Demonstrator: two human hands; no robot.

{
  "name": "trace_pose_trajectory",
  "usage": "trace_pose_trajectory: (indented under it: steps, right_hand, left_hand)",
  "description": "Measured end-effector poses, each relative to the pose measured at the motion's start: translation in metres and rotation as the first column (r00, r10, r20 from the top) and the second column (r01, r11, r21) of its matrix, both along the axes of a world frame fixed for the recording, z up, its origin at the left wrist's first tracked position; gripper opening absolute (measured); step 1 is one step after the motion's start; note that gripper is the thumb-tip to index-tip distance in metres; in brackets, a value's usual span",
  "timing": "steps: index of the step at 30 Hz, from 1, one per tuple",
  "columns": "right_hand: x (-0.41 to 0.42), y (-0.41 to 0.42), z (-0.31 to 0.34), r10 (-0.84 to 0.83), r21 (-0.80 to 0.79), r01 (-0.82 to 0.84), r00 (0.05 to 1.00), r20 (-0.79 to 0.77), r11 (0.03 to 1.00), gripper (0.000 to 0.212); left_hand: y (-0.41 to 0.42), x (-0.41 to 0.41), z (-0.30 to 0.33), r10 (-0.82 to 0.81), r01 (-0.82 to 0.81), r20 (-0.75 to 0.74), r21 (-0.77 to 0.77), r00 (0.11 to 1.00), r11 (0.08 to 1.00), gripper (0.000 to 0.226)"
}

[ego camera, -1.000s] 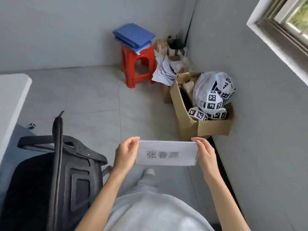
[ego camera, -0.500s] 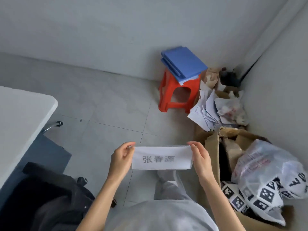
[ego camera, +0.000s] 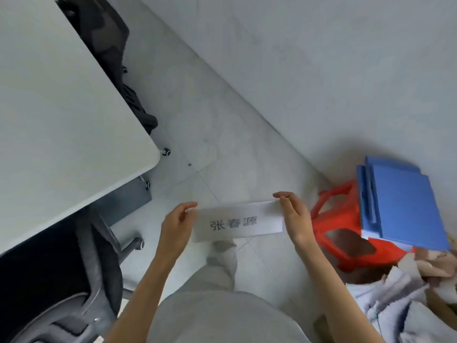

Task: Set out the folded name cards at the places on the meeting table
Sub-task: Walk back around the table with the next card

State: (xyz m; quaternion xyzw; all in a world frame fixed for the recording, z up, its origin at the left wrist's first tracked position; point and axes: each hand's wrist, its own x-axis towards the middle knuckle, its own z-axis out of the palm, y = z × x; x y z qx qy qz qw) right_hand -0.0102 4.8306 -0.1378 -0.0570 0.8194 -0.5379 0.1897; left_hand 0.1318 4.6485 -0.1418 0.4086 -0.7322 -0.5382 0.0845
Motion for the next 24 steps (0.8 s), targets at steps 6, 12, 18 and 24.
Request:
trace_pose_trajectory:
  steps: [6,12,18,24]
  right_hand:
    - [-0.111,-0.086,-0.014,0.066,0.033,-0.068,0.997,0.041,0.997,0.024]
    - [-0.201,-0.185,0.0,0.127,0.032,-0.13,0.989,0.076,0.991,0.025]
    - [-0.266,-0.313,0.004,0.395,0.008,-0.398,0.914,0.091,0.917,0.023]
    - [-0.297,-0.461,-0.002,0.746,0.001,-0.749,0.66,0.081,0.663,0.024]
  left_hand:
    - [-0.078,-0.103,-0.019,0.084,-0.085,0.034,0.033,0.996,0.996,0.028]
    - [-0.165,-0.184,-0.002,0.152,-0.151,0.031,-0.032,0.988,0.988,0.027]
    - [-0.243,-0.21,0.0,0.441,-0.44,0.017,-0.025,0.898,0.898,0.025]
    - [-0.304,-0.212,-0.002,0.766,-0.766,-0.03,-0.01,0.643,0.643,0.027]
